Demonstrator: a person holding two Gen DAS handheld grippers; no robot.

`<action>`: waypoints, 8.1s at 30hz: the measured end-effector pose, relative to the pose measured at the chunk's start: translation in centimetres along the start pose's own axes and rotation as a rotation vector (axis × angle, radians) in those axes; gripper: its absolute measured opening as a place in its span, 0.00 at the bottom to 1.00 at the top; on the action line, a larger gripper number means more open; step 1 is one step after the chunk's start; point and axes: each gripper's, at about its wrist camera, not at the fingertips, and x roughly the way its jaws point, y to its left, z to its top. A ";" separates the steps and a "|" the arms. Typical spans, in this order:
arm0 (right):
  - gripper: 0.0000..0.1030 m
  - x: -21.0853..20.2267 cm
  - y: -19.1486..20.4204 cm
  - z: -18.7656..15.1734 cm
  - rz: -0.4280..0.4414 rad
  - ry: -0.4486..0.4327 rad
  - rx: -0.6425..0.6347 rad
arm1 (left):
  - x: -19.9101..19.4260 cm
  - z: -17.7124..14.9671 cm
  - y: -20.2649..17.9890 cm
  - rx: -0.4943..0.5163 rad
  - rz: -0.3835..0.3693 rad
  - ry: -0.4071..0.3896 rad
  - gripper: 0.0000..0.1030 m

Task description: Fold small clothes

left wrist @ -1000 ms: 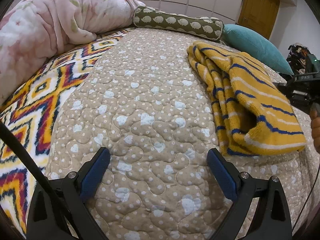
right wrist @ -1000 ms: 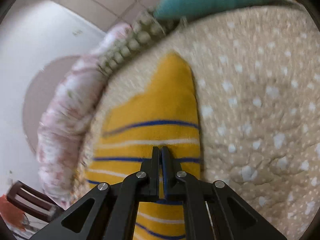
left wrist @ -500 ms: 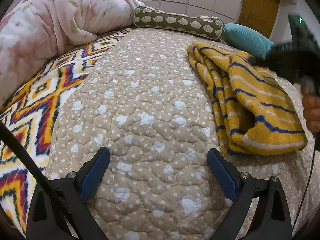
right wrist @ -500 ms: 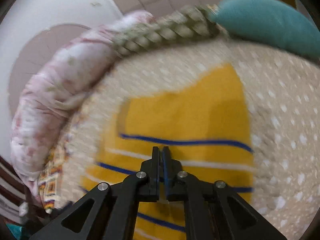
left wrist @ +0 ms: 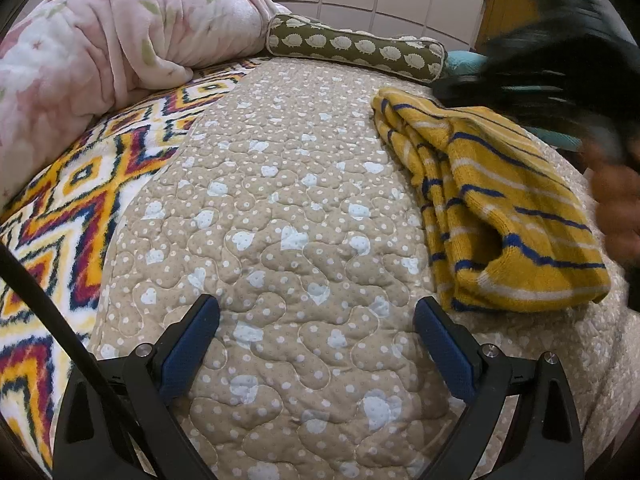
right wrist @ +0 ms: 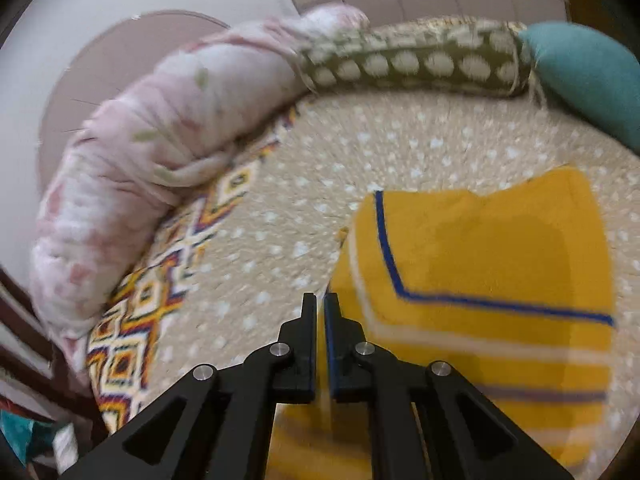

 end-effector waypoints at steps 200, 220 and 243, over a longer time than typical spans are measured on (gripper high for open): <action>0.77 -14.9 -3.5 -25.6 -0.752 -0.054 -0.027 | -12.0 -8.0 -12.3 0.078 0.057 0.046 1.00; 0.77 -15.1 -4.1 -25.4 -0.764 -0.056 -0.009 | -11.7 -8.2 -12.9 0.104 0.053 0.057 1.00; 0.77 -15.5 -4.4 -25.4 -0.775 -0.072 0.017 | -11.5 -8.5 -13.6 0.139 0.045 0.075 1.00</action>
